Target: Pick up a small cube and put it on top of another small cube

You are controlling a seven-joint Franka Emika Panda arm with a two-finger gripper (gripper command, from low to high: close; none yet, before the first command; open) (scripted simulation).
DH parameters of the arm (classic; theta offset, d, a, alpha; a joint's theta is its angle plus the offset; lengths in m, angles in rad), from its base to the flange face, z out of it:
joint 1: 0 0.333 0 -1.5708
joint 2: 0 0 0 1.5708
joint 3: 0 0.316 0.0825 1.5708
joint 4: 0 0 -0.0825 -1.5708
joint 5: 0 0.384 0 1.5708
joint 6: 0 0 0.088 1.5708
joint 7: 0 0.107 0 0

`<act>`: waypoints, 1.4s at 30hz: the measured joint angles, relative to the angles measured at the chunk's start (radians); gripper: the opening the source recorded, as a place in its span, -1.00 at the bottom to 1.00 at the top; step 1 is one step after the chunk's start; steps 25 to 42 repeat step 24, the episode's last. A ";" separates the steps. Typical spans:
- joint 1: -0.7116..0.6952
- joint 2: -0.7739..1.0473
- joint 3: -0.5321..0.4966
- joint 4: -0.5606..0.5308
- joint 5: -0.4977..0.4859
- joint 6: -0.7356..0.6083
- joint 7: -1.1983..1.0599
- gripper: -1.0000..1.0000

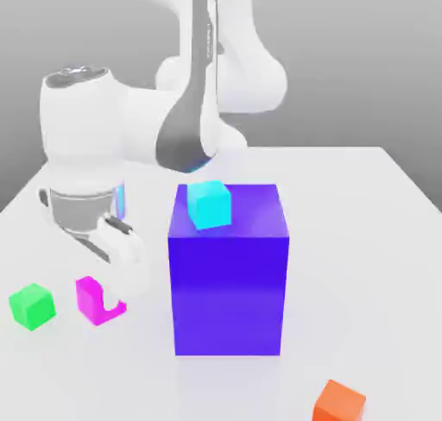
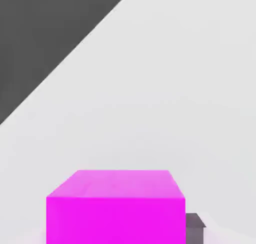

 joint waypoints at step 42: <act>-0.263 0.220 0.018 0.035 0.183 0.106 0.029 1.00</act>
